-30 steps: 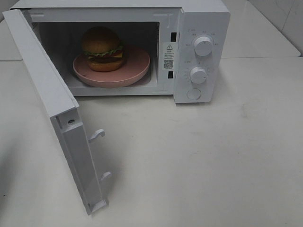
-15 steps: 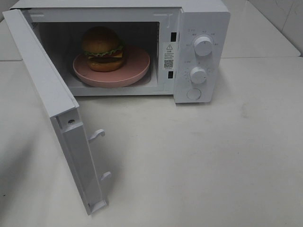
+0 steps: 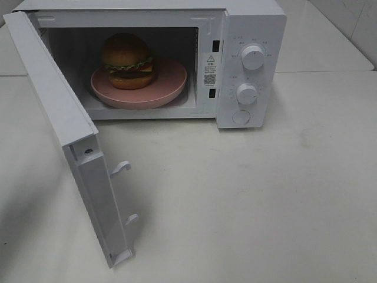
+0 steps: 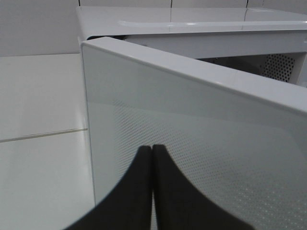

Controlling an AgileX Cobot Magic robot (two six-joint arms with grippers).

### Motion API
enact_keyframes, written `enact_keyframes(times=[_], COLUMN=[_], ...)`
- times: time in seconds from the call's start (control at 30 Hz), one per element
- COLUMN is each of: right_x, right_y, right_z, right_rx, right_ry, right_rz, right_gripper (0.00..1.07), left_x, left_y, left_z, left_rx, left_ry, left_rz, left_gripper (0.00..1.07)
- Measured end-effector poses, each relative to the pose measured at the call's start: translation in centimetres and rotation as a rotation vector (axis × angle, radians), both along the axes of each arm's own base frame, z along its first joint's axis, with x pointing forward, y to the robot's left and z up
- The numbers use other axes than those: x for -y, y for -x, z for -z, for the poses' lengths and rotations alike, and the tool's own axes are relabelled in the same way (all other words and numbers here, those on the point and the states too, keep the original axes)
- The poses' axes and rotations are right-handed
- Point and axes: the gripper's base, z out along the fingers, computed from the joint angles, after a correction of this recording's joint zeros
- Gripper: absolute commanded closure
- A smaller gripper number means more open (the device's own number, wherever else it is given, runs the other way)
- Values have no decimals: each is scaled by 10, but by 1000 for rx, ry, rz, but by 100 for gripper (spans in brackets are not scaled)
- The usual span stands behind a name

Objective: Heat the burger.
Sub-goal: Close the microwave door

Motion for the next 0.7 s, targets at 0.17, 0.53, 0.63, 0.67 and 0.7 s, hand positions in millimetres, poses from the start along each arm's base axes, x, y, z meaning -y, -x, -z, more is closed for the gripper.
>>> enact_keyframes(times=[0.17,0.53,0.63,0.67,0.7], right_x=[0,0,0,0,0], right_y=[0,0,0,0,0], right_z=[0,0,0,0,0], right_rx=[0,0,0,0,0], right_ry=[0,0,0,0,0], right_rz=[0,0,0,0,0], right_gripper=[31,31,31,31,31], left_x=[10,35,40,44,44], left_y=[-3,-4,-6,-9,-9], left_z=[4,14,16,17,17], left_rx=[-18,-77,-89,-92,-92], left_ry=[4,58,77,80,80], left_rz=[44,67,41,26,26], left_gripper=[107,107,107,107,107])
